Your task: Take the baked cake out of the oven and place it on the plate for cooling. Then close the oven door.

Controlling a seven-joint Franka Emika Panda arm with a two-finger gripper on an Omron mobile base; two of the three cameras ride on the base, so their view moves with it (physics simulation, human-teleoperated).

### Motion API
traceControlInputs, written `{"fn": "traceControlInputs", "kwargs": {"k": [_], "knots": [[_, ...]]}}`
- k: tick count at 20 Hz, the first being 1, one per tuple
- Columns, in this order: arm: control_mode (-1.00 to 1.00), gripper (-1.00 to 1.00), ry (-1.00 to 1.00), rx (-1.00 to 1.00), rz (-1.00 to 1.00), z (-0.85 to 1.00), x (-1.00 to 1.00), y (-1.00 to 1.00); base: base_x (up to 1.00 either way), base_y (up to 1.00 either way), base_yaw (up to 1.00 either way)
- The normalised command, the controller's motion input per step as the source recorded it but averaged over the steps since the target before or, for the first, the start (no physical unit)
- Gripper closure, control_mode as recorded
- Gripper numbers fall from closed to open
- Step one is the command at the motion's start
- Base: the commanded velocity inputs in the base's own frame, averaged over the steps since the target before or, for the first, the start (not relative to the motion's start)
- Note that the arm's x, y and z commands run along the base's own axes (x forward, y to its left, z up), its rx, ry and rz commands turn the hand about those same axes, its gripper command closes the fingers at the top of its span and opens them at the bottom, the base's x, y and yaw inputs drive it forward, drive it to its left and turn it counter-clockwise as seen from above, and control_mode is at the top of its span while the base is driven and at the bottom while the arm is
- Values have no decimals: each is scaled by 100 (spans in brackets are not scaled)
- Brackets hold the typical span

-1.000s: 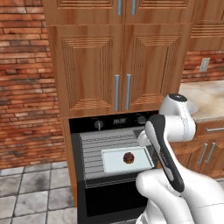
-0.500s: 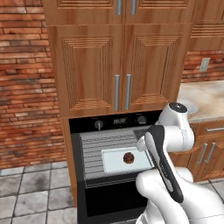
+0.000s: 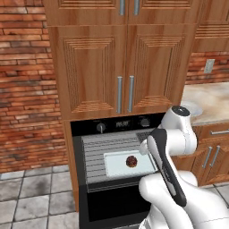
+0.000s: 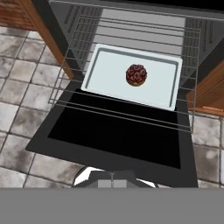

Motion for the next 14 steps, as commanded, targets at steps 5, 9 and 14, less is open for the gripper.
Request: {"fn": "traceControlInputs", "kwargs": {"k": [5,9,14], "knots": [[-100,100,-1,0,0,-8,0,0,0,0,0],[-100,100,-4,0,0,-14,0,-1,0,0,0],[-100,100,-1,0,-1,-18,0,1,0,0,0]]}}
